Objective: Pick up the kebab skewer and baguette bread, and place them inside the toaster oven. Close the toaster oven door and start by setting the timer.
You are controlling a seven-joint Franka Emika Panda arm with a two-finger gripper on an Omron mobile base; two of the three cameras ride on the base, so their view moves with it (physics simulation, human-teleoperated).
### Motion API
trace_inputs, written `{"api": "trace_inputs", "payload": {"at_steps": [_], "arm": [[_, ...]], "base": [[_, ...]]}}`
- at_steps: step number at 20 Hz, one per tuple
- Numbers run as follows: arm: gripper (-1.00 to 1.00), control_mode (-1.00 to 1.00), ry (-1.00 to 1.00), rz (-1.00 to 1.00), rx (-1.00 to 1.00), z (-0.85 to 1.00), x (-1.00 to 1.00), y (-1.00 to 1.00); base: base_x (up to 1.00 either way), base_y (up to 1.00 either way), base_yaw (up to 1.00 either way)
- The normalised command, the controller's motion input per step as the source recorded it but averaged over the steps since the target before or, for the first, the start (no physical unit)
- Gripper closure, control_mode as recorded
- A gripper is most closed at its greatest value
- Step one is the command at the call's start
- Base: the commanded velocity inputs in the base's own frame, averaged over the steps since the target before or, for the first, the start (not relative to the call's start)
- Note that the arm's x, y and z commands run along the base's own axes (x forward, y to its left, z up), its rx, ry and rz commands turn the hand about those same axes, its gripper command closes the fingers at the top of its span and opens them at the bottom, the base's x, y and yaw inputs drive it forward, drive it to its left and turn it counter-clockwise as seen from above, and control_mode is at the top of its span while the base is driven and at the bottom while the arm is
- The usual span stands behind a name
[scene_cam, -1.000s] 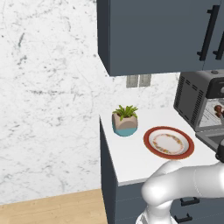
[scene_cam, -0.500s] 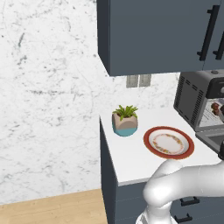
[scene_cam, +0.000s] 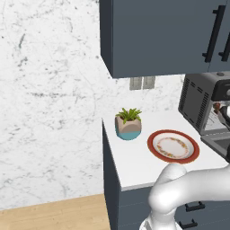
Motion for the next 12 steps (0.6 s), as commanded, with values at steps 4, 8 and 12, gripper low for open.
{"api": "trace_inputs", "payload": {"at_steps": [4, 8, 12], "arm": [[-1.00, -1.00, 0.00, -0.07, 0.00, -0.04, 0.23, 0.13], [-1.00, -1.00, 0.00, -0.05, 0.00, 0.00, 0.14, 0.00], [-1.00, -1.00, 0.00, -0.05, 0.00, 0.00, 0.13, 0.00]], "base": [[0.00, 0.00, 0.00], [0.00, 0.00, 0.00], [0.00, 0.00, 0.00]]}}
